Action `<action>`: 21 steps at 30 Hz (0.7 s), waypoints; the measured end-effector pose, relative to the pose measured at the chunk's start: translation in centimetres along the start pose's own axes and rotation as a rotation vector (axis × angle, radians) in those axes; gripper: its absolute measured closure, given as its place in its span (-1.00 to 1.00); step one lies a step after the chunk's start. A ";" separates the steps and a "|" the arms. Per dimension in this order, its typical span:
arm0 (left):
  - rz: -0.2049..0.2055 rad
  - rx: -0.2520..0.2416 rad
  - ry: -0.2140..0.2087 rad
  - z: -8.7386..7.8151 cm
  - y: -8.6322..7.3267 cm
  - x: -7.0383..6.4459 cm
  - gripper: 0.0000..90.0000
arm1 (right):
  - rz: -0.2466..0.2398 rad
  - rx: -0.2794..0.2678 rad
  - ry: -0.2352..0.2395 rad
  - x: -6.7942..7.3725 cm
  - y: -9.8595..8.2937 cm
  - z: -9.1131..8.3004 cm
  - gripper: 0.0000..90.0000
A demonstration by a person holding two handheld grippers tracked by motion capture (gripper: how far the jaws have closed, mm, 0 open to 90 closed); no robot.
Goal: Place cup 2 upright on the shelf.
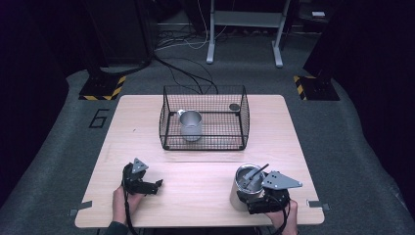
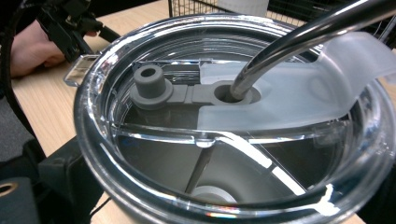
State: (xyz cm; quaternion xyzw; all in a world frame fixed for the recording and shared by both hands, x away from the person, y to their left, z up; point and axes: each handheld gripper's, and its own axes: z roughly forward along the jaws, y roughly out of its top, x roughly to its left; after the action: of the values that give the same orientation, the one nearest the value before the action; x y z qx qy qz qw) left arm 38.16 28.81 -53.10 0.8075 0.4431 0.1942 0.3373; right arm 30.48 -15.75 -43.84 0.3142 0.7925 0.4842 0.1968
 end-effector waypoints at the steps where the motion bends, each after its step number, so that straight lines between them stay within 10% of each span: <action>1: 0.000 0.000 0.000 0.0 0.0 0.0 -0.99 | -0.002 -0.005 -0.001 -0.1 0.1 0.0 -0.92; 21: -0.005 0.001 0.002 0.0 0.0 0.0 -0.99 | -0.035 -0.015 -0.013 -1.3 2.6 0.9 -0.92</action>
State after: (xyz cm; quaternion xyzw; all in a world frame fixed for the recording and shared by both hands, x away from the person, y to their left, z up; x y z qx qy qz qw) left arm 38.18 28.75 -53.09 0.8064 0.4455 0.1938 0.3372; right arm 32.82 -15.18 -41.90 0.3020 0.7931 0.4844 0.2126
